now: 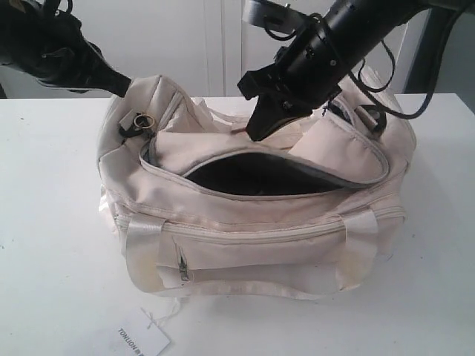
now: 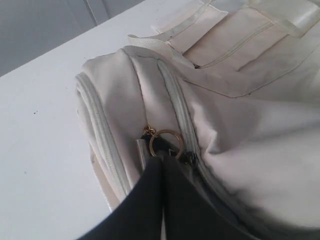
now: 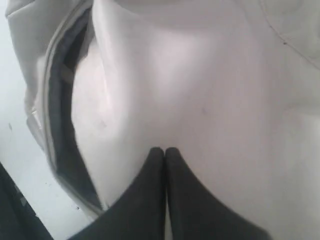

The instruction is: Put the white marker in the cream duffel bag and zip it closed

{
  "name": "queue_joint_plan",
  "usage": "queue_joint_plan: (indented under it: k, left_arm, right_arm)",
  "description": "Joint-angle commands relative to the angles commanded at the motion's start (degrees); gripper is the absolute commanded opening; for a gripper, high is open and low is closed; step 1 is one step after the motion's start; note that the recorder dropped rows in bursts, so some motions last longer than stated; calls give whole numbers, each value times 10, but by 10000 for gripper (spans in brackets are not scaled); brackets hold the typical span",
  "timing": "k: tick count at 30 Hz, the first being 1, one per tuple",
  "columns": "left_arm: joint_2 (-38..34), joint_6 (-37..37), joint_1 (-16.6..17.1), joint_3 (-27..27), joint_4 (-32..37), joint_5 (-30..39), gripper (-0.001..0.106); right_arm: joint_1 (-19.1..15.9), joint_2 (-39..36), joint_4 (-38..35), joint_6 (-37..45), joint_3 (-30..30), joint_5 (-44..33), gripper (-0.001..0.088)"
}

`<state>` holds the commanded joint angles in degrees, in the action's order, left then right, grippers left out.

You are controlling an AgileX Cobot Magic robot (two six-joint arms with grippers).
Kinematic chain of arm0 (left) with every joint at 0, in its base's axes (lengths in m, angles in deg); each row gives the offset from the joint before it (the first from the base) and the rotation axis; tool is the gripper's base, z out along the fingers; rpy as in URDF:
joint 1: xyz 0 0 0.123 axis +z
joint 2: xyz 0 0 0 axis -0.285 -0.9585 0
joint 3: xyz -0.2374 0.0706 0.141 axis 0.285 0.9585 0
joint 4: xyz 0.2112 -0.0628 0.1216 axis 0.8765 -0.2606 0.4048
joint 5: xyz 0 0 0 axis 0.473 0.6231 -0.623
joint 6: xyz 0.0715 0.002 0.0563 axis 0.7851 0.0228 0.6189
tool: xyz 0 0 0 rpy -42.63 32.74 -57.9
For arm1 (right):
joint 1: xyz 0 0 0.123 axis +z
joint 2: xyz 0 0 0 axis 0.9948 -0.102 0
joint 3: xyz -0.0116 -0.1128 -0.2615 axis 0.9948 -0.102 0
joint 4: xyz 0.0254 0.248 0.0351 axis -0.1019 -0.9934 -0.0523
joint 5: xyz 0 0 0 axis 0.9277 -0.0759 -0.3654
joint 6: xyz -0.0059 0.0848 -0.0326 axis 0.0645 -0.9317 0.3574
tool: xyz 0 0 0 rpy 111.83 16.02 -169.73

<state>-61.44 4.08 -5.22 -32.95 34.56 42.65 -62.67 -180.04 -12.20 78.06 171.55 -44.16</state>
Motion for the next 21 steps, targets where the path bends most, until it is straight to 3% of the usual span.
queue_joint_plan:
  k: [4,7,15,21]
  left_arm:
    - [-1,-20,9,0,0,-38,0]
    - [-1,-68,39,0,0,-44,0]
    - [-21,-115,104,0,-3,-5,0]
    - [-70,-134,113,0,-44,8,12]
  right_arm:
    - [26,-7,0,6,0,0,0]
    - [36,-7,0,9,0,0,0]
    - [44,1,-13,36,0,77,0]
    - [84,1,-13,44,0,112,0]
